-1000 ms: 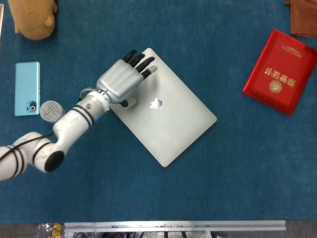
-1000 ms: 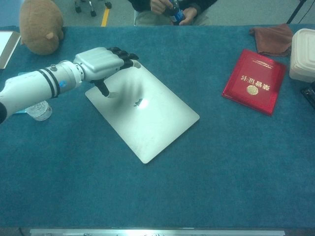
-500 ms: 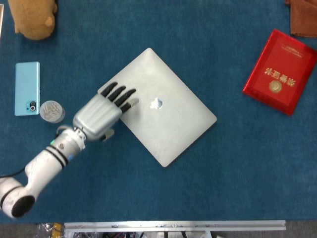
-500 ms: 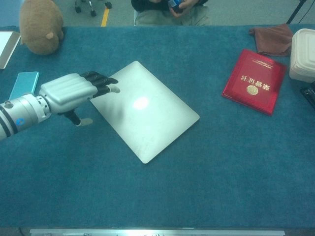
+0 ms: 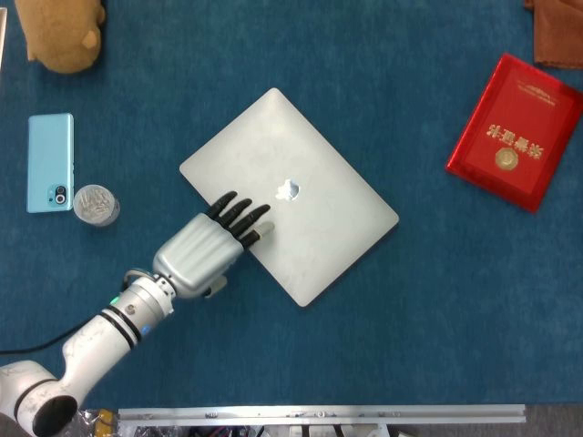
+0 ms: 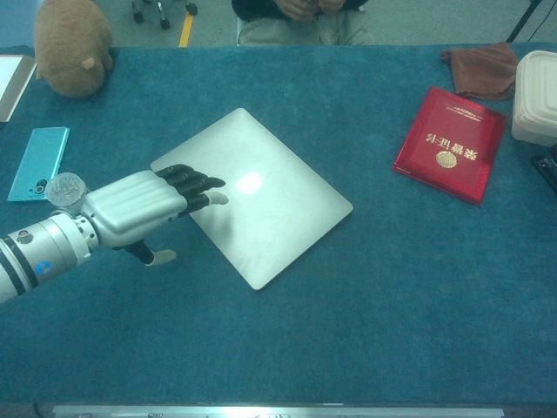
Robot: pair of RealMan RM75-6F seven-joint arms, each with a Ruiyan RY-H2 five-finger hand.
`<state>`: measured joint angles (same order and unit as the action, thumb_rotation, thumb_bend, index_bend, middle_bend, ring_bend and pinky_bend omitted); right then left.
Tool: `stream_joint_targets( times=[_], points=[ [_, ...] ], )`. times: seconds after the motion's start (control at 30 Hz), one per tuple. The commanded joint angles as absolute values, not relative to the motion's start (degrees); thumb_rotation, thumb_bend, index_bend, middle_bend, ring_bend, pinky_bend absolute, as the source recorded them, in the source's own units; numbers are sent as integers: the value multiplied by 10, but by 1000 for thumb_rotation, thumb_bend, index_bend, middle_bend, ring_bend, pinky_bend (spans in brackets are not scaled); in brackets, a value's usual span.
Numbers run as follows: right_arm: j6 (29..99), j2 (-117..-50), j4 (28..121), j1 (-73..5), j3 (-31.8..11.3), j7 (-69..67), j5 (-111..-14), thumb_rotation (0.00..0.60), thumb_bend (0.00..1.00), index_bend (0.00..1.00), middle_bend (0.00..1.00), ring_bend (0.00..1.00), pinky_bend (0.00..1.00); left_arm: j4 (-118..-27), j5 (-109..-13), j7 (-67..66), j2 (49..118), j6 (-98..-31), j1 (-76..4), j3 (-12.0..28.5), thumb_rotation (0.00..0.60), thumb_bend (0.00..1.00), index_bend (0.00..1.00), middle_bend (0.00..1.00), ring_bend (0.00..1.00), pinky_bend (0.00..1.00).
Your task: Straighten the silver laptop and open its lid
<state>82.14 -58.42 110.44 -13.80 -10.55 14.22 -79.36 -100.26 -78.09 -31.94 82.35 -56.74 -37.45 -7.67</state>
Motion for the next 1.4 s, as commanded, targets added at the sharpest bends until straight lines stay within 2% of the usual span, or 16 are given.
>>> stream_joint_targets(
  times=[0.03,0.53,1.4],
  points=[
    [821,-583,1103,-137,-105,140,-794,600,127,0,18,0,26,-1001,-779,-325,843,-561,-372,-75,600,257,0,0,0,0],
    [820,-575,1097,-136,-107,130,-788,600,127,0,18,0,26,-941,-760,-342,932,-539,-373,-49,600,256,0,0,0,0],
    [824,-569,1088,-131,-111,119,-778,600,127,0,18,0,26,-905,-736,-344,983,-518,-391,-17,600,256,0,0,0,0]
  ],
)
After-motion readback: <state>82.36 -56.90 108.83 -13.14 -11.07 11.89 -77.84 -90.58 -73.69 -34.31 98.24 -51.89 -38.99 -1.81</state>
